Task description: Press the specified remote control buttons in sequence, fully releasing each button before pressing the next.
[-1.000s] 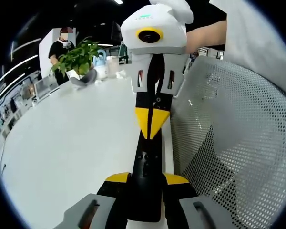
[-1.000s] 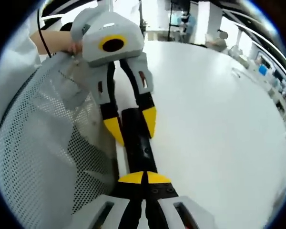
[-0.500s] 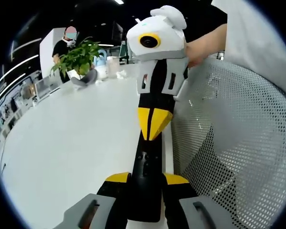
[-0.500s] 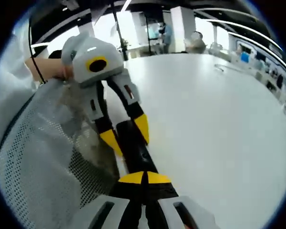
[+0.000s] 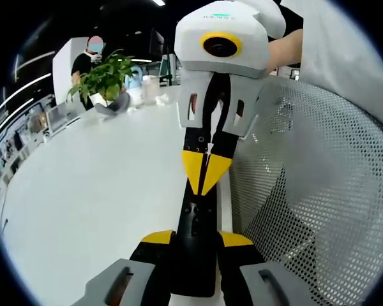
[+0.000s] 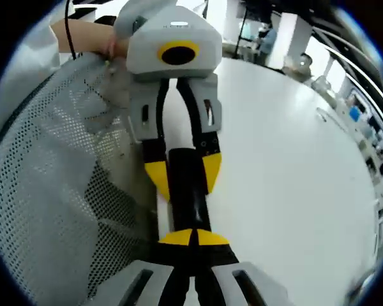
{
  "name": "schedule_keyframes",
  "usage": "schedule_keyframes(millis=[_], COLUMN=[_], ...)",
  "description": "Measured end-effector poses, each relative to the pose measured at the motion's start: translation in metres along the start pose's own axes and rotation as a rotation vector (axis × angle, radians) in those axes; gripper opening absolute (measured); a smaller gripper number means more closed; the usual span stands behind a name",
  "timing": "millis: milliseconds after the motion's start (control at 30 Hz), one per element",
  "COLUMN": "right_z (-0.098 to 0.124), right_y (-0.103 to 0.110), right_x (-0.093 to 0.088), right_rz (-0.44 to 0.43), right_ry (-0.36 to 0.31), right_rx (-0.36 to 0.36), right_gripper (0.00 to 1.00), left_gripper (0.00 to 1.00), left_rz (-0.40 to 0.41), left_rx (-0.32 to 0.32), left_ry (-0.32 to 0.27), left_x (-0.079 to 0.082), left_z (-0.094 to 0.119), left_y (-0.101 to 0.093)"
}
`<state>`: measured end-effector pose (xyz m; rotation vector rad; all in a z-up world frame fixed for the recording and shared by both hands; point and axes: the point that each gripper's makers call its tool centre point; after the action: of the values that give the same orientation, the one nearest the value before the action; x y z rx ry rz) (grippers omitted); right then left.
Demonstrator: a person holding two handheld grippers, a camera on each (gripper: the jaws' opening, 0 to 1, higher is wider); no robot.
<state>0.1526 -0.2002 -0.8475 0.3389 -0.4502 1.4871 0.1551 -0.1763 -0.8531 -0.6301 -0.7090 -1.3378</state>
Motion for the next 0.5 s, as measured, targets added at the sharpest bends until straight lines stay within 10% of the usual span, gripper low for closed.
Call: schedule_keyframes(millis=[500], right_z=[0.0026], right_y=[-0.0031], right_x=[0.0009], right_rz=[-0.237], right_ry=[-0.145], right_rx=[-0.002], right_gripper=[0.00], left_gripper=[0.26], left_rz=[0.001], left_rx=[0.002], left_ry=[0.000], left_x=[0.0002], left_z=[-0.0001], left_y=[0.0001])
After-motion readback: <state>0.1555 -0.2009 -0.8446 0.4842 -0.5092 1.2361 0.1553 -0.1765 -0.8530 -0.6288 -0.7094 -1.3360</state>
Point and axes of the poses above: the point that each gripper's makers call its tool centre point, and the gripper's own axes: z roughly backward along the fingers, y roughly to its left, x roughly out of its top
